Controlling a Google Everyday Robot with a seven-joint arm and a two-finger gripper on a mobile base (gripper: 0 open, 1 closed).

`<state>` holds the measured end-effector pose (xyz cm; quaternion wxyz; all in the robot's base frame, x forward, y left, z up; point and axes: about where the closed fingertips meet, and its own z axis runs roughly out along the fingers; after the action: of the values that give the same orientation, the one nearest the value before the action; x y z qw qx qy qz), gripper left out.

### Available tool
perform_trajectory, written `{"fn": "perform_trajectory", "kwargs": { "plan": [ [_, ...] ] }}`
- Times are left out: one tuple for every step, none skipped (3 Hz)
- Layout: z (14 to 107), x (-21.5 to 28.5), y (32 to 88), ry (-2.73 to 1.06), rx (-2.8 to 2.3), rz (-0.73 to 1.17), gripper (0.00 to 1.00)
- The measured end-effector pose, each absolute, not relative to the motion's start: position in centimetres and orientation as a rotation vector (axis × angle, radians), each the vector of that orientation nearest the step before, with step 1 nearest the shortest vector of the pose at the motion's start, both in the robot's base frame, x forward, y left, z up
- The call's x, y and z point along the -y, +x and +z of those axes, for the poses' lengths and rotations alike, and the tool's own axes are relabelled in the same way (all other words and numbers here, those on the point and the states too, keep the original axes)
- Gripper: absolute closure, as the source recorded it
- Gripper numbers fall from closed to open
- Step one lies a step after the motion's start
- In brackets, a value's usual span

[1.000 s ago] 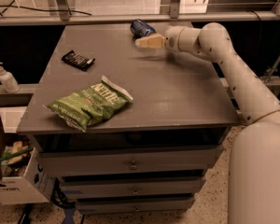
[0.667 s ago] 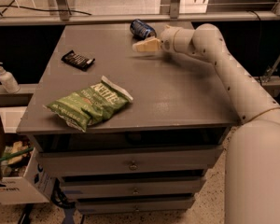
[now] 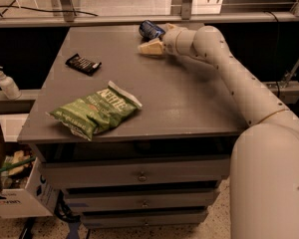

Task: Move pepsi can near green jalapeno chip bag

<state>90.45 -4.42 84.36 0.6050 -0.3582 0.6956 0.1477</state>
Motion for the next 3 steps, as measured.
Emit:
{"fn": "perform_trajectory", "kwargs": {
  "plan": [
    [84.9,4.3,91.3,-0.818,-1.602,0.295,0.41],
    [85.2,4.7,91.6,-0.804,-1.602,0.269,0.64],
    [86.1,5.9,91.1,-0.784,-1.613,0.269,0.88]
  ]
}}
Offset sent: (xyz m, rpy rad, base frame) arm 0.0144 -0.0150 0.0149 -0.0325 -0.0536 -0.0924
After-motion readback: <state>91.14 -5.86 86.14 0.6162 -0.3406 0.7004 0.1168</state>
